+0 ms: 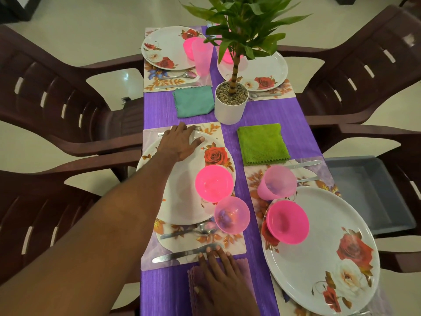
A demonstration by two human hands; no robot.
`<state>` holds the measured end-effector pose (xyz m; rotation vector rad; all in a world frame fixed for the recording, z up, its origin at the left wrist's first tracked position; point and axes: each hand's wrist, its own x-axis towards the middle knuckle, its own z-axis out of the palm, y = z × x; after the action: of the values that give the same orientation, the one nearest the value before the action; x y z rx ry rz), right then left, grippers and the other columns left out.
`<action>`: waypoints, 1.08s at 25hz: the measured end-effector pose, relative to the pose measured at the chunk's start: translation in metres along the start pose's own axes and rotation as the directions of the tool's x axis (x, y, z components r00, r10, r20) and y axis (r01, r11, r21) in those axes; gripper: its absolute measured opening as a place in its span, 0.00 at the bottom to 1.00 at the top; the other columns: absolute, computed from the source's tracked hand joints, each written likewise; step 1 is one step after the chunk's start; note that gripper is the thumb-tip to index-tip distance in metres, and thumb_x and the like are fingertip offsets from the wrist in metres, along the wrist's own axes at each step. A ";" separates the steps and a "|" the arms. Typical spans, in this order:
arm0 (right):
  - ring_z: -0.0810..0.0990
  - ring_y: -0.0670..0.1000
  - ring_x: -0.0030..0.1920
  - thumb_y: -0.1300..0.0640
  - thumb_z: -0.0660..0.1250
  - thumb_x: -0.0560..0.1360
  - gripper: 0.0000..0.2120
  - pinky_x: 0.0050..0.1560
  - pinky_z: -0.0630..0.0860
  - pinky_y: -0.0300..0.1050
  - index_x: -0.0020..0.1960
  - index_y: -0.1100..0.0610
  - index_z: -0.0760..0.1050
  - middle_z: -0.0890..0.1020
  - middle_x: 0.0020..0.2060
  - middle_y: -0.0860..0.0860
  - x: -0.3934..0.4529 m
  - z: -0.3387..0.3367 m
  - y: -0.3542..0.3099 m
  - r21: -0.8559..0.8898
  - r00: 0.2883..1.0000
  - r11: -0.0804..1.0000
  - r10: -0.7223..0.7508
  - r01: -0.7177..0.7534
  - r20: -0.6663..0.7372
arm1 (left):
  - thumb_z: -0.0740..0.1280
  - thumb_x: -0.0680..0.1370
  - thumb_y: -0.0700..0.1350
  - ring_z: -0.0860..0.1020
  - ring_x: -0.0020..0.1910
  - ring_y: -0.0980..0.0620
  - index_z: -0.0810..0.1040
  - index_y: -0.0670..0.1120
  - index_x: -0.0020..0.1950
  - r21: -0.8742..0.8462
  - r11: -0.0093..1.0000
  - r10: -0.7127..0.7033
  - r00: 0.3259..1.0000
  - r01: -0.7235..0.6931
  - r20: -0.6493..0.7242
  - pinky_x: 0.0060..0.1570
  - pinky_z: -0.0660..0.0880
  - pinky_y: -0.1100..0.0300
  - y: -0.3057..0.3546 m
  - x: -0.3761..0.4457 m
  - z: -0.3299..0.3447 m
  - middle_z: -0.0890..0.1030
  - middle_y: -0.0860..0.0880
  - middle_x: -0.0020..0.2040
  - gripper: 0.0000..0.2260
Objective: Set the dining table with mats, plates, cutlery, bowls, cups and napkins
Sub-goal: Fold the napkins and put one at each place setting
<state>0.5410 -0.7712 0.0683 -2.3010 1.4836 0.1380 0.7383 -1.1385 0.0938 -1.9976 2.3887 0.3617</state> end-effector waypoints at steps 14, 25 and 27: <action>0.68 0.55 0.75 0.33 0.53 0.81 0.29 0.74 0.63 0.56 0.76 0.47 0.67 0.71 0.75 0.47 -0.007 -0.010 -0.011 0.007 0.995 0.997 0.071 -0.072 0.067 | 0.47 0.83 0.67 0.57 0.80 0.42 0.57 0.50 0.82 -0.025 0.999 0.037 0.988 -0.041 -0.149 0.79 0.52 0.42 0.001 -0.029 0.003 0.63 0.43 0.80 0.33; 0.52 0.57 0.81 0.37 0.48 0.83 0.31 0.79 0.54 0.60 0.81 0.51 0.55 0.59 0.81 0.52 -0.006 -0.032 -0.013 0.031 0.992 0.999 0.029 -0.033 0.124 | 0.49 0.84 0.63 0.52 0.82 0.45 0.56 0.47 0.83 -0.175 0.985 -0.042 0.964 -0.004 -0.262 0.80 0.49 0.45 0.002 -0.160 0.019 0.58 0.44 0.82 0.31; 0.55 0.58 0.80 0.37 0.48 0.82 0.31 0.77 0.60 0.62 0.80 0.51 0.58 0.62 0.79 0.52 -0.006 -0.032 -0.013 0.025 0.992 0.999 0.032 -0.035 0.120 | 0.49 0.85 0.63 0.52 0.82 0.45 0.56 0.47 0.83 -0.211 0.977 -0.091 0.962 0.037 -0.255 0.80 0.49 0.46 0.008 -0.190 0.022 0.58 0.45 0.82 0.31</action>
<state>0.5453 -0.7736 0.1029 -2.2060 1.4551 0.2594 0.7635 -0.9489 0.1030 -2.3441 2.5207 0.3761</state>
